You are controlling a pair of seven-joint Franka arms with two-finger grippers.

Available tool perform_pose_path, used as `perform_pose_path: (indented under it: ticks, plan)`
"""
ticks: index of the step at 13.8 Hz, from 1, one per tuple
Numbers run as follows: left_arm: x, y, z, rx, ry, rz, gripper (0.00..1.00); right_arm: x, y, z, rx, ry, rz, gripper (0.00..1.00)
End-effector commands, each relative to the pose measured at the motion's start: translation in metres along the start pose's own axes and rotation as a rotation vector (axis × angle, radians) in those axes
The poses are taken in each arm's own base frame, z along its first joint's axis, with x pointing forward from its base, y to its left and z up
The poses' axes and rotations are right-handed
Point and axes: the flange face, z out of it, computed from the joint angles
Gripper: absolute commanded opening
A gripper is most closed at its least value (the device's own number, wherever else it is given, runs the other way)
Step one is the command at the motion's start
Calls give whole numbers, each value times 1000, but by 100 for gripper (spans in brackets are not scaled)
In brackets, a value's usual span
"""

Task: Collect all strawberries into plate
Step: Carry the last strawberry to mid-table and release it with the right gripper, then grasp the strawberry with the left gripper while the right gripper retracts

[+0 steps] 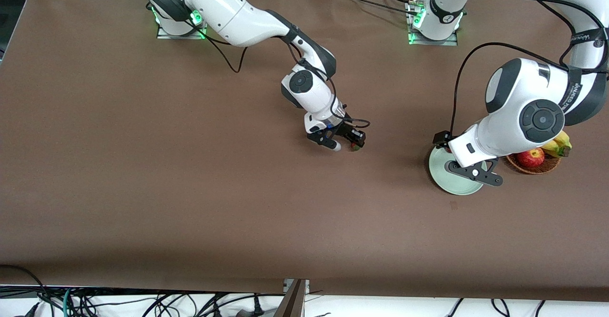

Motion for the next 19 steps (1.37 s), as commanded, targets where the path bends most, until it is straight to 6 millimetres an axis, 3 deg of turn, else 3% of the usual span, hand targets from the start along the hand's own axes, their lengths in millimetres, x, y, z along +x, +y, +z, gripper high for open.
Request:
perform_pose_path:
  ticks: [1, 4, 6, 8, 12, 15, 18, 19]
  plan:
    - [-1, 2, -2, -11, -4, -10, 100, 2, -12, -3, 34, 8, 15, 100]
    - [-2, 4, 4, -12, -14, -7, 100, 30, -41, -47, -18, 13, 11, 100]
    - [3, 28, 21, -15, -39, 18, 100, 61, -58, -90, -115, 11, -21, 100]
    - [12, 56, 38, -17, -46, -33, 100, 99, -60, -131, -223, -9, -130, 100]
    - [34, 114, 78, -24, -6, -126, 100, 171, -42, -210, -426, -91, -271, 100]
    - [44, 147, 111, -42, 3, -201, 100, 226, -14, -275, -549, -205, -406, 100]
    - [39, 175, 146, -52, 0, -300, 100, 281, 32, -363, -607, -296, -470, 100]
    - [37, 183, 157, -60, 10, -339, 100, 289, 42, -391, -608, -313, -510, 100]
